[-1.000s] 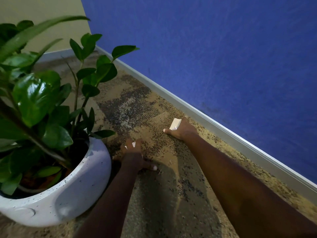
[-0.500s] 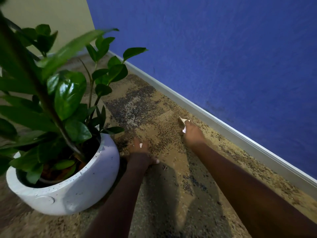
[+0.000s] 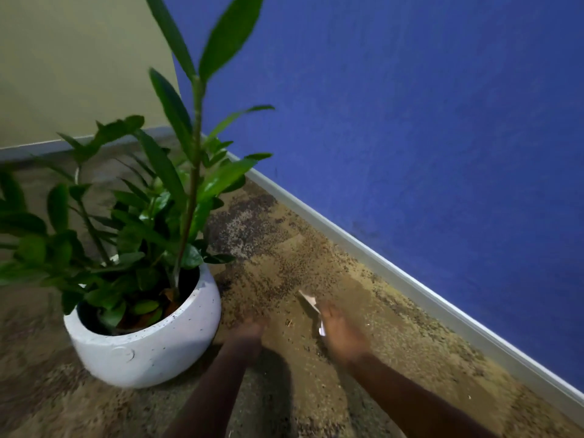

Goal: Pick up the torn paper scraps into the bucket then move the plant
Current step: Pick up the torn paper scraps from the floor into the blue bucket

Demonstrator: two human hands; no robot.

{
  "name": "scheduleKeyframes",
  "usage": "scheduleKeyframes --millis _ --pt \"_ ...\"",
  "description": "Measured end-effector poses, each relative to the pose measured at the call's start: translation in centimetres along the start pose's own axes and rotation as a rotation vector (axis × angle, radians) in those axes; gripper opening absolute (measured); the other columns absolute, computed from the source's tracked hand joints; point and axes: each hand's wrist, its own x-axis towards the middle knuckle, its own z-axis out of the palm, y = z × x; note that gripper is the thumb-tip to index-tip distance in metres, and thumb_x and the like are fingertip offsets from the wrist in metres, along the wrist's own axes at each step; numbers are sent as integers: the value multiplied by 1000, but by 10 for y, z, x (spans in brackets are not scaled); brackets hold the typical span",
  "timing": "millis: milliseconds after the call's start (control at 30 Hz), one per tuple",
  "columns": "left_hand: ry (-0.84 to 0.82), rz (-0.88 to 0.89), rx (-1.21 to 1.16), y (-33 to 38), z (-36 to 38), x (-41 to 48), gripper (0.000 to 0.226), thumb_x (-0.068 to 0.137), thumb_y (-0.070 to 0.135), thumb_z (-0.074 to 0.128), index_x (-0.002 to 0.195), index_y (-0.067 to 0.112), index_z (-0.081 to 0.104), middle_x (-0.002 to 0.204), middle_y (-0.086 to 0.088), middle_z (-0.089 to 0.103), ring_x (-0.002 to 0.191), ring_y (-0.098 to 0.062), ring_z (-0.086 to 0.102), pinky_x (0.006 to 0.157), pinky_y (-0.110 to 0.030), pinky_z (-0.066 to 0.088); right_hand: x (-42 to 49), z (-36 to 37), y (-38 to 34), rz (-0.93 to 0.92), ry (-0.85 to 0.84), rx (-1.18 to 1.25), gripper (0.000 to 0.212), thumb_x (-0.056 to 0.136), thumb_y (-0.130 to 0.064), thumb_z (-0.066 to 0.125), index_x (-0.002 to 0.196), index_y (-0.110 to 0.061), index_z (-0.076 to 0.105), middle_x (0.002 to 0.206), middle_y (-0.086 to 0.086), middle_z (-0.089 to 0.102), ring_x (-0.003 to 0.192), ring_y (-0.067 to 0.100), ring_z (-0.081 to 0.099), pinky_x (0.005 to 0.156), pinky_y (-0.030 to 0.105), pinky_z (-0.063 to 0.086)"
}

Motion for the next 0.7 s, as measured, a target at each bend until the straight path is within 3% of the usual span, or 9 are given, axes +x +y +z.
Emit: scheduleKeyframes --millis 33,67,133,200,333,400,533,667,700 --pt "71 -2 -169 2 -4 -6 44 104 15 29 135 -13 42 139 -24 49 130 -20 52 86 -8 47 -8 -4 -8 1 -26 39 45 95 -16 45 139 -13 36 136 8 51 115 19 53 89 21 41" --pt "101 59 -190 0 -5 -10 44 104 14 31 128 -18 47 132 -27 56 122 -19 59 85 -11 48 -15 -9 -16 0 -38 64 39 96 -19 43 134 -11 42 129 9 57 109 18 57 81 20 41" --pt "-149 17 -301 -4 -15 -24 56 90 11 48 142 -3 34 134 -26 53 122 -27 56 99 -27 45 -31 -17 -37 -10 -15 134 33 96 -24 42 124 -10 51 120 10 63 104 20 61 78 24 45" --pt "-309 9 -442 -15 -24 -34 80 66 10 47 145 7 32 112 -20 60 96 -27 61 78 -28 52 -47 -24 -59 -24 -13 258 32 93 -25 43 120 -12 56 116 10 66 102 23 63 77 27 46" --pt "-509 -137 -838 -20 -58 -64 52 91 -4 51 140 4 36 123 -19 56 100 -26 61 69 -28 59 -71 -39 -103 -32 -70 486 28 87 -17 51 112 -10 64 101 7 69 90 19 63 69 23 47" --pt "-558 -197 -983 -29 -80 -79 40 94 -1 50 134 -1 43 105 -14 66 90 -23 67 70 -28 60 -80 -47 -124 -41 -62 585 27 86 -9 53 108 -9 67 93 0 66 85 12 61 62 8 42" --pt "-611 -152 -950 -55 -128 -115 16 95 16 54 104 7 63 80 0 78 73 -9 75 64 -21 61 -94 -59 -175 -153 -98 688 19 84 -2 54 93 -12 69 86 2 66 82 14 61 67 22 46" --pt "-547 -180 -1159 -82 -178 -149 20 99 13 46 96 5 64 77 -6 78 69 -14 76 69 -26 60 -95 -60 -240 -214 -58 769 23 89 -11 57 111 -4 63 105 8 68 98 20 63 89 36 51" --pt "-486 -176 -1218 -90 -192 -158 20 99 10 45 95 3 63 74 -8 77 67 -16 76 71 -29 60 -94 -60 -258 -227 -45 796 22 91 -12 56 109 -1 62 100 10 68 93 16 65 87 32 52"
